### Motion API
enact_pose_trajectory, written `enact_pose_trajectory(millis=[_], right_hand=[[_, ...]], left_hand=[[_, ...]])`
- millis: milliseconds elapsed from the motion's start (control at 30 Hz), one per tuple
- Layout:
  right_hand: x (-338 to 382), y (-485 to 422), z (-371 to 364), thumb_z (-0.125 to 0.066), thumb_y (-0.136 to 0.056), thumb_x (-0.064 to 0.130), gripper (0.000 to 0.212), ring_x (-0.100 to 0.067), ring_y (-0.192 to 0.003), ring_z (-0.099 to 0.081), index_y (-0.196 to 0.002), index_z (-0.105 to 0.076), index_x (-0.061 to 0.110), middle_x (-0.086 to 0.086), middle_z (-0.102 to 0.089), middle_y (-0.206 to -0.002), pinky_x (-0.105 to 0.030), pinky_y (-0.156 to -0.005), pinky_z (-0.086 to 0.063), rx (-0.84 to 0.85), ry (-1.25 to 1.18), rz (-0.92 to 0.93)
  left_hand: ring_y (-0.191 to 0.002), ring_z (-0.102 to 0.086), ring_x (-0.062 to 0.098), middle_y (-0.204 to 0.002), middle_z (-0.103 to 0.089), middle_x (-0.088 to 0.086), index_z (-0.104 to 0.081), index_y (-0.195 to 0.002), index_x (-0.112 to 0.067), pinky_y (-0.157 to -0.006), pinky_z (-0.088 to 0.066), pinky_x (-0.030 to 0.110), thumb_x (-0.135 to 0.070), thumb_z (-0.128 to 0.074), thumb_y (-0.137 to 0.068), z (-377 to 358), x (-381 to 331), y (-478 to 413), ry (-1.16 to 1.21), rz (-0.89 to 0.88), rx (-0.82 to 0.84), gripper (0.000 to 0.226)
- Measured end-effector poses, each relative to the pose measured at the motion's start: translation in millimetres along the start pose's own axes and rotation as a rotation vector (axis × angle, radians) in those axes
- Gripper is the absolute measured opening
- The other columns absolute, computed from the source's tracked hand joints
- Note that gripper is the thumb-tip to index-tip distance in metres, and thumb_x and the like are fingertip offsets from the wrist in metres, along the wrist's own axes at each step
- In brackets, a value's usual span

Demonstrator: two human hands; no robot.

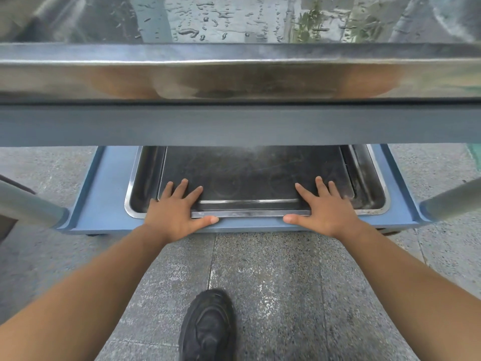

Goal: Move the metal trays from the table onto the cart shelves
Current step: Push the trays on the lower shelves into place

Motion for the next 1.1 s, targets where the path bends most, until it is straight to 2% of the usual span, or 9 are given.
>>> enact_pose_trajectory(millis=[267,700,1100], right_hand=[[1,17,-11,-0.008,-0.047,0.107,0.121,-0.04,-0.151,0.006,-0.152,0.007,0.049,-0.009,0.012,-0.165,-0.067,-0.116,-0.016,0.0,0.02,-0.008],[3,30,-18,-0.009,-0.048,0.107,0.121,-0.041,-0.151,0.009,-0.152,0.009,0.048,-0.01,0.015,-0.165,-0.066,-0.117,-0.014,0.017,0.018,0.007],[3,28,-19,-0.006,-0.047,0.107,0.121,-0.04,-0.151,0.009,-0.151,0.011,0.049,-0.009,0.016,-0.165,-0.066,-0.116,-0.014,0.006,0.034,0.006]], left_hand=[[-0.153,0.002,0.032,-0.167,0.001,-0.002,-0.005,-0.154,-0.044,-0.116,-0.023,0.065,-0.102,-0.002,-0.056,-5,-4,18,-0.008,-0.02,0.011,0.114],[-0.152,0.003,0.033,-0.167,0.003,-0.002,-0.003,-0.154,-0.044,-0.116,-0.022,0.064,-0.103,-0.004,-0.058,-17,-3,32,-0.001,-0.017,0.019,0.112],[-0.152,0.003,0.034,-0.167,0.004,-0.001,-0.001,-0.154,-0.043,-0.116,-0.023,0.065,-0.102,0.002,-0.056,-15,-5,32,-0.037,-0.025,0.019,0.114]])
Point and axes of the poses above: each hand's wrist, its own y-axis away from the middle knuckle, its own z-axis out of the back of the hand, x = y × z, the point moved 10 cm from there along -y, towards the middle knuckle
